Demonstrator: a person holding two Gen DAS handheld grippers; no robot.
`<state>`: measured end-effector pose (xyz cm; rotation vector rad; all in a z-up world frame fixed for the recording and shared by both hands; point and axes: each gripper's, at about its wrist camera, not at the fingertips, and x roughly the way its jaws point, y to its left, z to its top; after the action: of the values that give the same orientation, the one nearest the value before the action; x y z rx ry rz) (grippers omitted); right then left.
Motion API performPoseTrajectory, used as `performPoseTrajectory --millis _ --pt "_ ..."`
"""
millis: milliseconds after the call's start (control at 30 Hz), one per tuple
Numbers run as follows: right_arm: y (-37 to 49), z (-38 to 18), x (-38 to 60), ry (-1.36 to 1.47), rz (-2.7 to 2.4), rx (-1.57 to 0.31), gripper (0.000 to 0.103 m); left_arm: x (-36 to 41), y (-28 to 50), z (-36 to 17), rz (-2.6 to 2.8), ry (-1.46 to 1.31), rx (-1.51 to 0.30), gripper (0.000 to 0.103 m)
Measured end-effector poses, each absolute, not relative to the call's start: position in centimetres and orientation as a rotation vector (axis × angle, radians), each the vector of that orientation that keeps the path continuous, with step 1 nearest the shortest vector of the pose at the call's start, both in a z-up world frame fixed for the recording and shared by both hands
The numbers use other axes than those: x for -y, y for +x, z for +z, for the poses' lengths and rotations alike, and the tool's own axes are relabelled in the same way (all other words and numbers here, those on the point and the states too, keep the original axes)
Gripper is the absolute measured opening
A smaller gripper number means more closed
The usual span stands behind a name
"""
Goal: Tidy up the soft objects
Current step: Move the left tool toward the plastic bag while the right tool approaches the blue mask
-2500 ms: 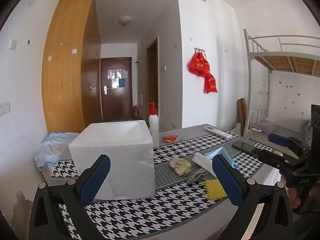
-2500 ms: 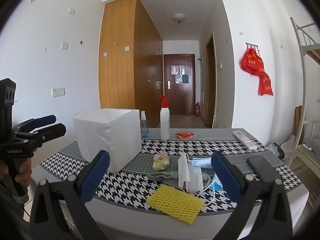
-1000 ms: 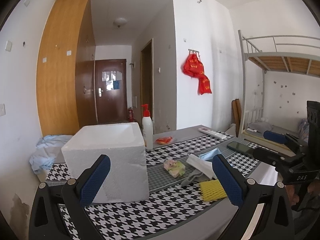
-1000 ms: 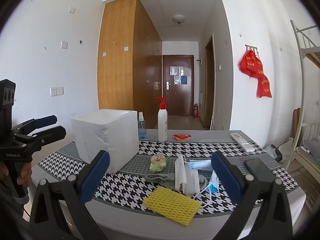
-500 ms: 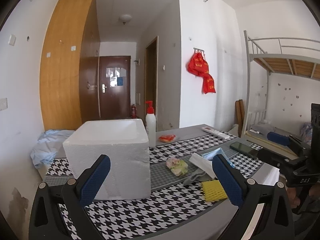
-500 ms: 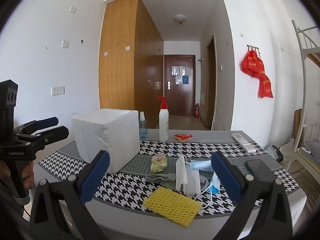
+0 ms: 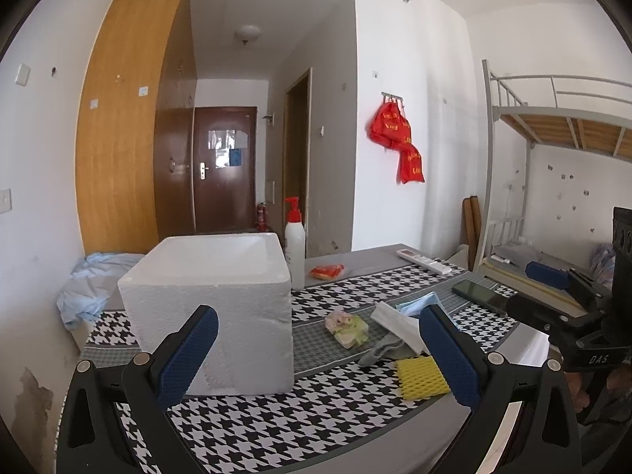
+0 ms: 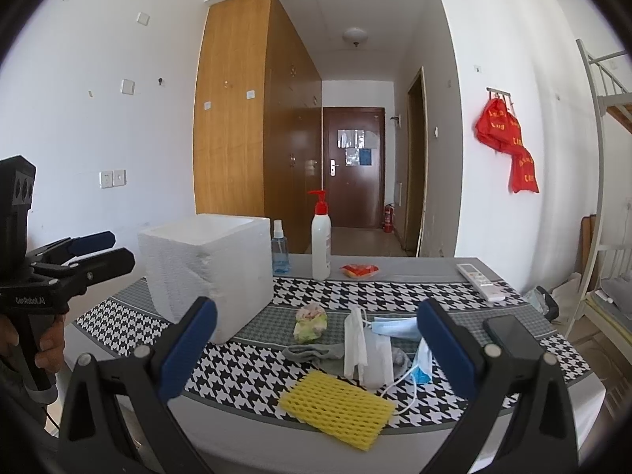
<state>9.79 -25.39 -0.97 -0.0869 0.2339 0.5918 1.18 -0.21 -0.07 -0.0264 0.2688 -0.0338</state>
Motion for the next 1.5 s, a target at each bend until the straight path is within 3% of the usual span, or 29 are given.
performPoseTrajectory --millis 1500 --pt "17.7 -4.2 28.5 -0.088 0.499 -0.410 0.102 6.3 10.5 -3.0 -0.110 0.003 -0.462 0.102"
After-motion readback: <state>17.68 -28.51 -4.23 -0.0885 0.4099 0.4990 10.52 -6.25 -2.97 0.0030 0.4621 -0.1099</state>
